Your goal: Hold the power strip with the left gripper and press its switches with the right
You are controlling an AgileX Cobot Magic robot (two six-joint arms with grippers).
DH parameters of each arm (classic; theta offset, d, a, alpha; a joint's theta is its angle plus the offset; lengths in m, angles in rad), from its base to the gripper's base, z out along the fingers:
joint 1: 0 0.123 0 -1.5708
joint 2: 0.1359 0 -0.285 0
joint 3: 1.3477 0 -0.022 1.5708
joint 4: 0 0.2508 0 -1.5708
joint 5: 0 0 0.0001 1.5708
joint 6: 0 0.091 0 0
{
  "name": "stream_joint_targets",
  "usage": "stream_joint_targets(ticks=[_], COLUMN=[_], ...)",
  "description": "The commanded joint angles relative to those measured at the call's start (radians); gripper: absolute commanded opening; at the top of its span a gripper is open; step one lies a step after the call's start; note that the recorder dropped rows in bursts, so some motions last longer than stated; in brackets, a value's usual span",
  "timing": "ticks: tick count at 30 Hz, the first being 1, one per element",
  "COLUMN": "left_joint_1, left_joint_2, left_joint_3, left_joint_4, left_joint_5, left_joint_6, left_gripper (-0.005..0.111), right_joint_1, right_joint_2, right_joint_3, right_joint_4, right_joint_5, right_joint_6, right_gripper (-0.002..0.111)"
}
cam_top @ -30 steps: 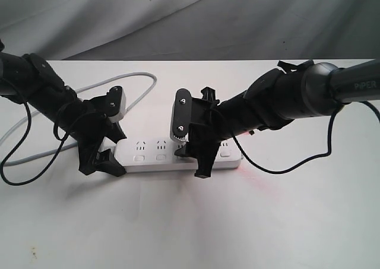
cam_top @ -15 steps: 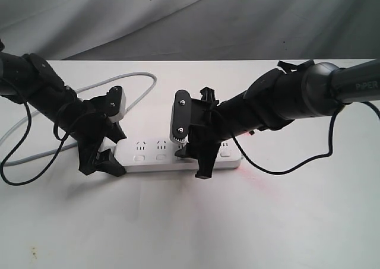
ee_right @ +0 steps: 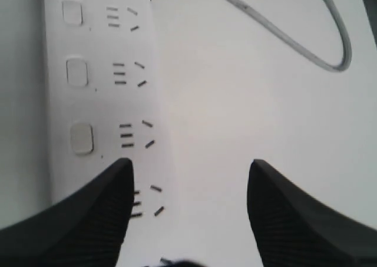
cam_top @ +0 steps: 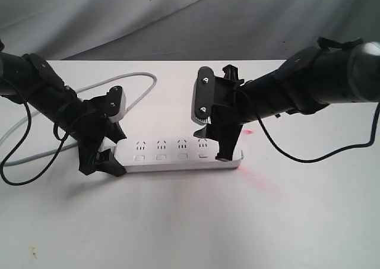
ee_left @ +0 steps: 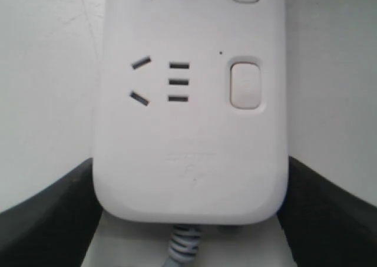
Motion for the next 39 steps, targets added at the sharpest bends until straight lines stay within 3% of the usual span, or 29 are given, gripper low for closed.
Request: stream_joint_targets(ticks=[1,39], left_joint_1=[-0.006,-0.006], left_joint_2=[-0.004,-0.004], left_joint_3=[-0.003,-0.003], left_joint_4=[-0.003,-0.003], left_joint_5=[0.012,0.012], left_joint_6=[-0.008,-0.008], left_gripper=[0.068,0.068], right_joint_1=[-0.017,-0.019], right_joint_2=[-0.007,0.085], right_joint_3=[0.025,0.025], right_joint_4=[-0.005,0.032], right_joint_5=[0.006,-0.011], right_joint_6=[0.007,0.01], right_gripper=[0.054,0.054])
